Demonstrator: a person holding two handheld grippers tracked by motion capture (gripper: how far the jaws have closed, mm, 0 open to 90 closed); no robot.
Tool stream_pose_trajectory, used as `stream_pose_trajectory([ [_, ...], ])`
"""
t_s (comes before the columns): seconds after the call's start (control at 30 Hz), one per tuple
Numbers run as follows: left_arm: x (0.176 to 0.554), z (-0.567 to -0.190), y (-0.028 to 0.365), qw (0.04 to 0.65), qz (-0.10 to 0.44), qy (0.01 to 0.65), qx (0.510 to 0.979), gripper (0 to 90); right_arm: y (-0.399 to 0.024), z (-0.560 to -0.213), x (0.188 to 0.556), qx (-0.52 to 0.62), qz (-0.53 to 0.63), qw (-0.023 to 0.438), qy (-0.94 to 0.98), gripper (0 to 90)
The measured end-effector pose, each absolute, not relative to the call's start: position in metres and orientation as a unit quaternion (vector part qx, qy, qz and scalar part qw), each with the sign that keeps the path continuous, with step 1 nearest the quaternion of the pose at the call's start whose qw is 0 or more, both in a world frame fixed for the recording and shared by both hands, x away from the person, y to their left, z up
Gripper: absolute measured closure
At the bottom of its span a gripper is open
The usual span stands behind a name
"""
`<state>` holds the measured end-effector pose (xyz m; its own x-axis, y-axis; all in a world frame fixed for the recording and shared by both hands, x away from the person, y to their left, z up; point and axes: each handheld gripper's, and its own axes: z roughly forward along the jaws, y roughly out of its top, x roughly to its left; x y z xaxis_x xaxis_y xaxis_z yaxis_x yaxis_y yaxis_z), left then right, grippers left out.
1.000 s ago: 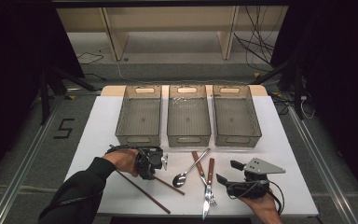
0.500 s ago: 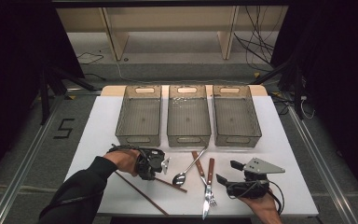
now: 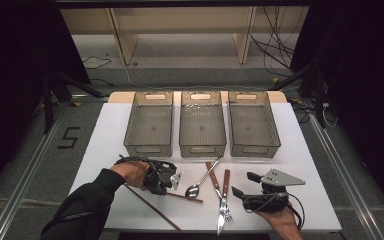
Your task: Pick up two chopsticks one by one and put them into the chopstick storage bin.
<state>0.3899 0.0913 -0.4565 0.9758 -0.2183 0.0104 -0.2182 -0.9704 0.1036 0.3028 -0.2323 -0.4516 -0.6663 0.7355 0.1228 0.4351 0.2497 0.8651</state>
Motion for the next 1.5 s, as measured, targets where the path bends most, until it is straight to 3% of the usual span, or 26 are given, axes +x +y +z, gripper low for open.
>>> stream_pose_trajectory([
  [0.5,0.386,-0.438,0.09,0.07,0.015,-0.12,0.99,84.9,-0.232,-0.452,0.303,0.379,0.483,0.155,0.774,24.6],
  [0.83,0.391,-0.413,0.101,0.116,0.05,-0.068,0.99,84.9,-0.233,-0.451,0.303,0.38,0.484,0.157,0.773,24.6],
  [1.13,0.412,-0.383,0.122,0.188,0.096,0.078,0.974,84.8,-0.234,-0.451,0.303,0.38,0.484,0.158,0.772,24.6],
  [1.4,0.442,-0.36,0.145,0.259,0.122,0.233,0.929,84.9,-0.234,-0.451,0.303,0.38,0.485,0.159,0.771,24.6],
  [1.5,0.456,-0.35,0.155,0.259,0.143,0.269,0.917,84.9,-0.234,-0.451,0.303,0.38,0.486,0.159,0.771,24.6],
])
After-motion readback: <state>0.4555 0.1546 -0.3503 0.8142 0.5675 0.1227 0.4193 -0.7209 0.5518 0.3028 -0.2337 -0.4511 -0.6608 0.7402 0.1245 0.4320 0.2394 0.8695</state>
